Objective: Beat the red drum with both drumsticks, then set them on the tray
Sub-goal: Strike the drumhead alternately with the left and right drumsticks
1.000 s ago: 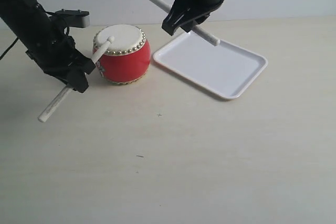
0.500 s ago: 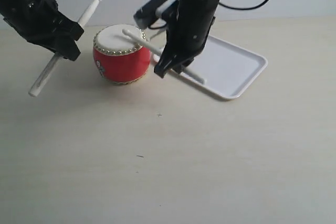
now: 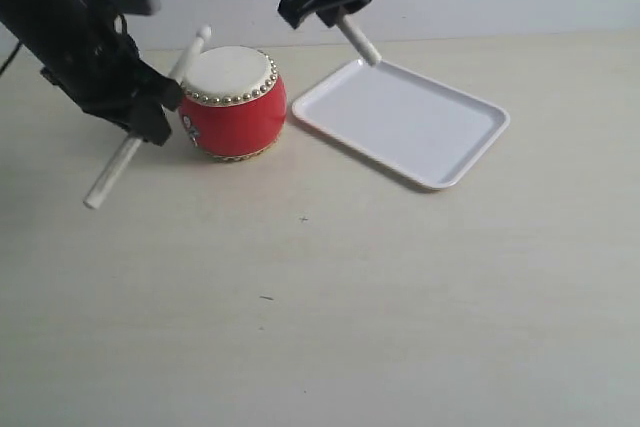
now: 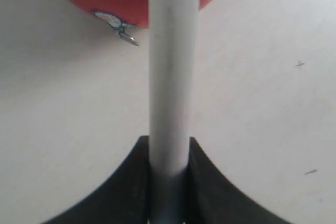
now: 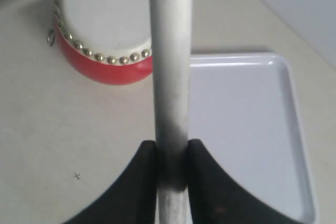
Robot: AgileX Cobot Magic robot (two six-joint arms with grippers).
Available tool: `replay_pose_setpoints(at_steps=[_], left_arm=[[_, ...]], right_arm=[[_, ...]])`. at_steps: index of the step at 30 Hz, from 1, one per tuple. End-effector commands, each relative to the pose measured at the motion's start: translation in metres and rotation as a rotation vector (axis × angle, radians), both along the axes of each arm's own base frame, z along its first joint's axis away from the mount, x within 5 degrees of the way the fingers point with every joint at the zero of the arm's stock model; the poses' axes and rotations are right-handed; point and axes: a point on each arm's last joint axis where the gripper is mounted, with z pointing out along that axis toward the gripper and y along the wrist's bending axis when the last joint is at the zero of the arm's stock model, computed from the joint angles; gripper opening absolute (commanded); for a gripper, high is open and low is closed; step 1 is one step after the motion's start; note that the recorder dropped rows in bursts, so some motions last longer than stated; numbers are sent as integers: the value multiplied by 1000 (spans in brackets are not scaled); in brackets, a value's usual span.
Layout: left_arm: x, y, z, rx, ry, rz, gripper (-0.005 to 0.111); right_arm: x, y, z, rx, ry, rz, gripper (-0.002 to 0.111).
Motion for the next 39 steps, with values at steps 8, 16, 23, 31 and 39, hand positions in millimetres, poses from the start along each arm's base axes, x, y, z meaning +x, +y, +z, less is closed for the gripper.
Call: replay_pose_setpoints(at_steps=[8, 16, 23, 31, 39], left_arm=[[6, -9, 11, 17, 101, -39, 0], [-25, 0, 105, -54, -130, -18, 0], [-27, 1, 106, -63, -175, -5, 0], [-8, -3, -14, 20, 44, 10, 0], [1, -7, -42, 44, 152, -8, 0]], right_arm=[[-6, 8, -40, -33, 166, 110, 0], [9, 22, -151, -138, 395, 126, 0], [2, 17, -94, -89, 338, 105, 0], [-36, -8, 30, 58, 91, 122, 0], [-36, -3, 24, 115, 100, 121, 0]])
